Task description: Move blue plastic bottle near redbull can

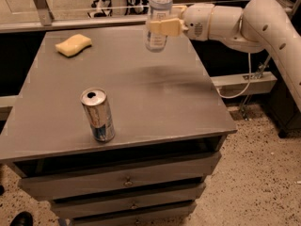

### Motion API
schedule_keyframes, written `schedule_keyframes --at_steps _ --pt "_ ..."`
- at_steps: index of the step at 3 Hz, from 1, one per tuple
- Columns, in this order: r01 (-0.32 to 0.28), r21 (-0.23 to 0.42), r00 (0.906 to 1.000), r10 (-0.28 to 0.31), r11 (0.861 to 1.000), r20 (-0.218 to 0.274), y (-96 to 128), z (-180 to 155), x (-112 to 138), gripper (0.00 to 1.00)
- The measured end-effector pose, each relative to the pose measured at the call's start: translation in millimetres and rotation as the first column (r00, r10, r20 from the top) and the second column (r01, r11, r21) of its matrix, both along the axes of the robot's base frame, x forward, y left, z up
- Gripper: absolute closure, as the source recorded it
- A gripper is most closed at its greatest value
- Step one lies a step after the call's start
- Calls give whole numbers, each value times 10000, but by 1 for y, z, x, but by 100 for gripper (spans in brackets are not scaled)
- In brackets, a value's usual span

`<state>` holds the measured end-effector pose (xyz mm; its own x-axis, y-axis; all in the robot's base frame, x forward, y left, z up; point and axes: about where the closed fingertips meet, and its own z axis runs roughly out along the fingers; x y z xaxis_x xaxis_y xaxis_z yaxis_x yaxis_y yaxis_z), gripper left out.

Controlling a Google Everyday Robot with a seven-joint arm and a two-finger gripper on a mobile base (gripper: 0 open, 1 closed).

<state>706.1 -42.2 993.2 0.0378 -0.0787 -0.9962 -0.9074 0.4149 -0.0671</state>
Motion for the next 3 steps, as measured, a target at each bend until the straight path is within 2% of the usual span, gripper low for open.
schedule_keyframes --at_steps 1,2,3 --pt "-207 436 9985 229 9988 -500 20 15 -56 100" --pt "-295 129 9911 309 9995 -1291 30 -1 -106 100" --pt "-459 -73 9857 441 9989 -1624 37 -21 -117 100"
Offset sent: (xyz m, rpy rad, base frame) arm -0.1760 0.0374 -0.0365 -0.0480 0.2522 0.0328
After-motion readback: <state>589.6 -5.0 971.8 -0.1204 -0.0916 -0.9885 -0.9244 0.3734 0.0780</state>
